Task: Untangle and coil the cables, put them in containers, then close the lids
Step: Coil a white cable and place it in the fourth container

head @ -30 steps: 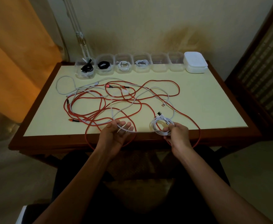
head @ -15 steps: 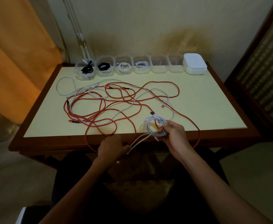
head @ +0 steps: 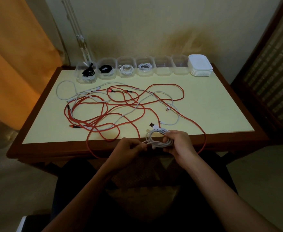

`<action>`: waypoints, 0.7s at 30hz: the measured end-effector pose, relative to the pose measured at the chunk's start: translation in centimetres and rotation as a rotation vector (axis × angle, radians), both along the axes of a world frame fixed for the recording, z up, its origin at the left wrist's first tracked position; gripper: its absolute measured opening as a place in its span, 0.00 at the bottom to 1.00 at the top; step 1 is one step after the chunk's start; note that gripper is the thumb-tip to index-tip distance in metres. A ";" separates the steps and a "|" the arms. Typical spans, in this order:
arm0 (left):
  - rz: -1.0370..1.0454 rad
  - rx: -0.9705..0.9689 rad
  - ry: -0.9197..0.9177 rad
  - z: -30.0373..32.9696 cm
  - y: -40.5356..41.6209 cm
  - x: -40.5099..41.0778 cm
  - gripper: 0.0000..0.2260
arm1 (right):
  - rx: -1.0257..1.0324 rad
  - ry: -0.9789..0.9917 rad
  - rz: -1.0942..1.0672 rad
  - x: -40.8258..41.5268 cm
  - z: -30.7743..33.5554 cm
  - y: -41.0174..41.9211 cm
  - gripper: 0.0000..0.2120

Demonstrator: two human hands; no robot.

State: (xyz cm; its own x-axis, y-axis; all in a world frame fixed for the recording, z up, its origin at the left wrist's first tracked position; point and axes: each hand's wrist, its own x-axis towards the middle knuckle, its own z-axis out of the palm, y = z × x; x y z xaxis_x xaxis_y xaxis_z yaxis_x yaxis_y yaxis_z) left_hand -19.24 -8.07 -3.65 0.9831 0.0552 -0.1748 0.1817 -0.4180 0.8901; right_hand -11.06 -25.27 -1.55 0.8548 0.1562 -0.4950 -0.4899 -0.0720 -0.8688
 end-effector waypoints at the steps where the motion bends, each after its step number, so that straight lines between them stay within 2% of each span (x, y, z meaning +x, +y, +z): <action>1: 0.047 -0.031 0.017 -0.1 0.0 0.1 0.06 | 0.047 0.023 -0.006 -0.2 0.0 0.0 0.11; 4: 0.189 -0.110 0.040 -0.3 -0.2 0.2 0.04 | 0.147 0.083 -0.012 -0.6 -0.1 0.1 0.10; 8: 0.400 0.049 0.016 -0.2 -0.2 0.2 0.06 | 0.182 0.111 0.004 -1.0 0.0 0.4 0.11; 13: 0.428 0.212 0.001 0.1 -0.6 -0.1 0.03 | 0.145 0.051 0.057 -1.7 -0.3 0.5 0.12; 16: 0.395 0.117 0.042 -0.1 -0.4 -0.1 0.02 | 0.178 0.055 0.046 -2.0 -0.6 0.4 0.11; 18: 0.357 0.018 0.103 -0.1 -0.5 -0.1 0.03 | 0.180 0.041 0.057 -2.2 -0.8 0.6 0.12; 21: 0.297 -0.030 0.134 -0.2 -0.6 0.1 0.06 | 0.130 0.011 0.078 -2.6 -1.1 0.8 0.14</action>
